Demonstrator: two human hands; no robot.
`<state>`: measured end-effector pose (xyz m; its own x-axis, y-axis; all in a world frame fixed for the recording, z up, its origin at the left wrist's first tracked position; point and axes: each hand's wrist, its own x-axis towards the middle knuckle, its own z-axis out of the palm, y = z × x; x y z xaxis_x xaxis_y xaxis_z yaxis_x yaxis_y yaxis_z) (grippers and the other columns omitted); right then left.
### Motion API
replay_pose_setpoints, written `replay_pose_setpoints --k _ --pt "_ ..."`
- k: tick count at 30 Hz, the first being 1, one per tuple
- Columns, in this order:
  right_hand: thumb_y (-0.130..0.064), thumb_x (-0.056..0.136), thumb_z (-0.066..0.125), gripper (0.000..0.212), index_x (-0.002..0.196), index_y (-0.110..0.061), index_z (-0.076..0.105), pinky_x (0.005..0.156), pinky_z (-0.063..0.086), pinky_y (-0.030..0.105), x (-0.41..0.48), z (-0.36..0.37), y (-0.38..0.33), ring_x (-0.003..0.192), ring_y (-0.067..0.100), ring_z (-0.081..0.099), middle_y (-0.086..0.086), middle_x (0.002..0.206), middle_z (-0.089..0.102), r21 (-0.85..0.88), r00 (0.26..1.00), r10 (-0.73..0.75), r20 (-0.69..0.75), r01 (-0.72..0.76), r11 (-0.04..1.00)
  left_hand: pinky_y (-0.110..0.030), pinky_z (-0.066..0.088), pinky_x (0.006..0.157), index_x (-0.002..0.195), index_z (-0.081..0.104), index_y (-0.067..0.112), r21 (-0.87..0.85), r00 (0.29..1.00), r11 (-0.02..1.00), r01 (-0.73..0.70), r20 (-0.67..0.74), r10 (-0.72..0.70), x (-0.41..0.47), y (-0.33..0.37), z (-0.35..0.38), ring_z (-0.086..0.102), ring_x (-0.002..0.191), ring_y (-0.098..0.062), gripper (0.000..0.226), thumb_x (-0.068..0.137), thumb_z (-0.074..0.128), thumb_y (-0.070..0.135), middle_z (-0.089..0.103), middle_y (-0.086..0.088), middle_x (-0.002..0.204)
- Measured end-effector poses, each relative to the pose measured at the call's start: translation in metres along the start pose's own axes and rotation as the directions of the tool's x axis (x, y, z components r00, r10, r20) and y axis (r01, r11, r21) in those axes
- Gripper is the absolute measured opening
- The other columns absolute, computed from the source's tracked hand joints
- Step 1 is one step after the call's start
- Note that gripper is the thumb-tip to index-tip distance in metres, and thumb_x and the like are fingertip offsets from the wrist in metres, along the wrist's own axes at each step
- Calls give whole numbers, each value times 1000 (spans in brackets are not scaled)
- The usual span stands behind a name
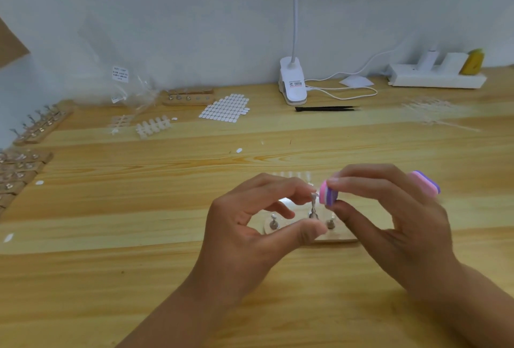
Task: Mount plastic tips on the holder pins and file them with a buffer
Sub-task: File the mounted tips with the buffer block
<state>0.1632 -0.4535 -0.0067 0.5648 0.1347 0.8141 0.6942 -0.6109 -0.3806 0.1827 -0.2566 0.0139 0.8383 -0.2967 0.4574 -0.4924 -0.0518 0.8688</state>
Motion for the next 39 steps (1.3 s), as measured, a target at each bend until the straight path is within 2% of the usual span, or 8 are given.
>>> replay_pose_setpoints --k 7,10,15,22,27,31,35,39 --pt "-5 87 70 24 109 -13 65 90 50 17 0 2 -2 99 10 64 9 102 66 -30 998 -55 -18 55 998 -23 54 71 96 76 18 -59 1000 998 12 18 -11 0 -2 1 67 85 -20 25 72 82 24 72 2 93" --pt "-9 88 69 29 112 -23 60 90 45 11 2 0 1 104 -2 60 -7 104 62 -20 997 -9 -73 8 1000 -22 53 71 95 75 18 -68 999 997 22 39 -19 -1 -3 1 68 85 -20 24 74 82 25 72 2 92" --pt "-4 93 65 31 122 -10 58 98 46 22 -4 1 -4 112 12 61 1 118 59 -79 978 -207 -40 203 976 -21 54 73 101 76 21 -64 997 996 61 56 -58 -1 -4 2 70 87 -18 26 76 79 28 74 0 94" --pt "-3 94 65 25 119 -11 63 101 41 15 0 2 9 106 12 61 3 109 62 -182 988 -138 -71 123 976 -22 56 69 98 79 27 -326 971 915 238 53 -234 1 -3 1 71 72 -14 26 72 82 22 76 -5 84" --pt "7 90 68 28 114 -7 68 91 51 31 -2 5 12 103 20 62 8 110 63 -197 988 -145 45 151 969 -23 56 66 104 76 14 -389 948 867 312 74 -308 2 -6 4 74 77 -23 25 80 74 14 77 -12 87" --pt "-1 95 65 25 118 -10 66 97 46 21 2 1 10 102 16 61 3 109 59 -236 993 -99 -70 80 969 -25 57 65 98 78 9 -435 928 828 355 56 -369 2 -9 4 75 79 -26 23 76 70 12 76 -15 87" --pt "5 91 67 29 117 -9 66 99 46 26 -5 9 1 109 19 61 4 113 64 -187 981 -195 18 195 963 -26 58 66 101 75 2 -399 938 852 340 75 -339 2 -8 6 75 81 -27 25 79 68 12 76 -16 88" --pt "5 91 68 27 114 -9 69 94 50 31 2 2 15 102 22 63 6 110 62 -230 994 -109 6 107 967 -26 58 64 91 76 3 -452 926 817 359 64 -372 2 -8 5 74 77 -29 19 77 67 11 75 -18 86"
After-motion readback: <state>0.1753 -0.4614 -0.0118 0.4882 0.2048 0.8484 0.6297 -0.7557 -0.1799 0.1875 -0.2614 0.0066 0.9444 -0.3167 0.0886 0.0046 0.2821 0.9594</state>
